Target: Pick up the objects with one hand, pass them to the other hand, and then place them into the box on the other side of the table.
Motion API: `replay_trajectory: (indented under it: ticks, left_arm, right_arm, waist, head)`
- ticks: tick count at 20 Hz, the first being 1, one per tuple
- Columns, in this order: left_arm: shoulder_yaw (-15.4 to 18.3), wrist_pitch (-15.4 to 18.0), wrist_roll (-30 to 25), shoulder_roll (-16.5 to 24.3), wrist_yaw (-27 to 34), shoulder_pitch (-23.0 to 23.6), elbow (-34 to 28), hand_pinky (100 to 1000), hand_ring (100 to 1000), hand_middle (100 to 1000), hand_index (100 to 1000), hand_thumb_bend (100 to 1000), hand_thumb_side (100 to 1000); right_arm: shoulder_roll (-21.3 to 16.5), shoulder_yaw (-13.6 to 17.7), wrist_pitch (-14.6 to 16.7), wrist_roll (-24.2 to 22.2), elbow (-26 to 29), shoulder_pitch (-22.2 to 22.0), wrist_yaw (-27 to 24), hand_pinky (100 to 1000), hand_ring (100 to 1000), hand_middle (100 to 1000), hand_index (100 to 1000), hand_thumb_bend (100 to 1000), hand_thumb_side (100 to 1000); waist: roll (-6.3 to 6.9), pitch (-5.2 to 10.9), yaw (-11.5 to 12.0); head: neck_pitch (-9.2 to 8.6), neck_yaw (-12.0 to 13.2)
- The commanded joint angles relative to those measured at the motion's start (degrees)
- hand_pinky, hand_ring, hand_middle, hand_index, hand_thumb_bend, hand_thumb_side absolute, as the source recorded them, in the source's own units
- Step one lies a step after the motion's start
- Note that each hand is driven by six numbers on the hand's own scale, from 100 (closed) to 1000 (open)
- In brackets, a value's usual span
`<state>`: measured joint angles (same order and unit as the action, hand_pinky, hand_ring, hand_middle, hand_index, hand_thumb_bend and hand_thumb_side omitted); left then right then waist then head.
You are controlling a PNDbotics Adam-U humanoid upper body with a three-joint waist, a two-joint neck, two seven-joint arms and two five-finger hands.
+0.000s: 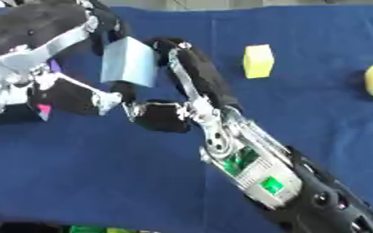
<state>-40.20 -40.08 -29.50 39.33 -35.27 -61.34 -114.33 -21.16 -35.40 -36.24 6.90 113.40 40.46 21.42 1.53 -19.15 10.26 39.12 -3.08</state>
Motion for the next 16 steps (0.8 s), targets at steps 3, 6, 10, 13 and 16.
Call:
replay_trajectory:
  ticks: [3,6,10,13,16]
  left_arm:
    - [1.08,-1.65,-1.96,3.87,-0.84,0.52,-0.26,681,538,372,493,176,100]
    - [1.83,-0.59,-1.91,5.66,-0.88,1.37,-0.26,686,540,368,489,199,100]
    - [5.17,-0.39,0.24,10.12,-0.97,4.52,-0.26,689,540,372,496,193,100]
    - [9.92,-1.72,4.09,14.56,-0.63,8.92,-0.26,691,545,374,500,149,100]
    - [15.64,-4.95,7.89,18.66,2.01,14.20,-0.26,685,543,380,508,100,100]
  right_arm:
    - [-1.49,1.00,-1.55,-2.59,0.47,0.46,3.05,851,843,815,904,100,411]
    - [-1.66,1.21,-2.50,-3.56,0.25,0.34,4.44,853,850,822,909,100,428]
    - [-2.60,1.62,-2.92,-4.20,0.65,0.10,5.05,850,846,822,905,100,410]
    - [-4.38,2.08,-2.27,-4.46,1.13,-0.14,4.87,852,845,823,898,104,382]
    - [-7.11,2.82,-0.37,-4.89,1.19,-0.71,3.82,854,845,827,892,113,367]
  waist:
    - [0.21,1.46,-0.18]
    - [0.29,1.49,-0.34]
    - [0.32,1.52,-0.69]
    - [0.14,1.56,-1.11]
    - [-0.30,1.62,-1.60]
  head:
    - [-0.17,0.23]
    - [0.02,0.32]
    - [0.18,1.24]
    - [0.22,2.13]
    - [0.06,3.32]
